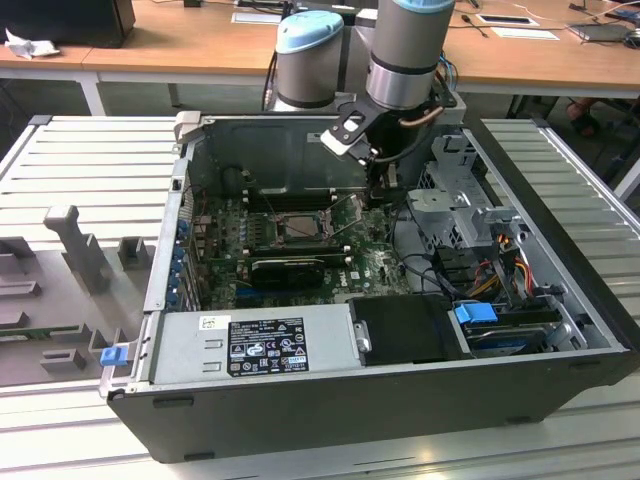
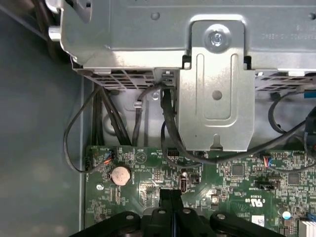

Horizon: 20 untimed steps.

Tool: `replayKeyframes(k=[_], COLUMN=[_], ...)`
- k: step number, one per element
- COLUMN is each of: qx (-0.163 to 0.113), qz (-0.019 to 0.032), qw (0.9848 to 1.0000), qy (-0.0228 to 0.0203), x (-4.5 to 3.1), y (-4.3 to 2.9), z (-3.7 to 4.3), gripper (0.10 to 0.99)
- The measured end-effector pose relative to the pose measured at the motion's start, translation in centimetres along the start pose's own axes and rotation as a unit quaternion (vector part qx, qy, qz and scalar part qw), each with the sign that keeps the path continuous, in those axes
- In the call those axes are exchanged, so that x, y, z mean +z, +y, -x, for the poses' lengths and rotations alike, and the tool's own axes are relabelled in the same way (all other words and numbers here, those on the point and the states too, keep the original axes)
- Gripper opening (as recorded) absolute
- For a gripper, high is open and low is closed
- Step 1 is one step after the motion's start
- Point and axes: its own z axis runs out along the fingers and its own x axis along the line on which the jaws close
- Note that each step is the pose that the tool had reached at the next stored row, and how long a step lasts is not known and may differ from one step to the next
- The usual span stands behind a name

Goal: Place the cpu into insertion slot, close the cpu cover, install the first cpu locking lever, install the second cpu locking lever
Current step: 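Close the cpu cover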

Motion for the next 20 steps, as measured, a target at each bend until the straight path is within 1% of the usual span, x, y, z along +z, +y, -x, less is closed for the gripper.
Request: replayKeyframes(k=[2,4,6,7,14,18,20], qx=[0.0,0.001,0.001,0.001,0.001,0.001,0.001], qz=[-0.0088,-0.0205,-0.03,-0.0323,-0.0324,-0.0323,-0.0323], qw=[1.0,0.9998,0.9995,0.9995,0.9995,0.9995,0.9995], qy=[0.0001,0.0002,0.0004,0.0006,0.0004,0.0004,0.0005], x=[0.0,-0.14,-0.37,-0.38,-0.4,-0.39,-0.39], y=[0.0,0.0,0.0,0.0,-0.59,-0.75,-0.98], z=[0.0,-0.01,-0.01,-0.02,-0.02,-0.03,-0.03], gripper=[0.106,0.106,0.106,0.106,0.106,0.106,0.106])
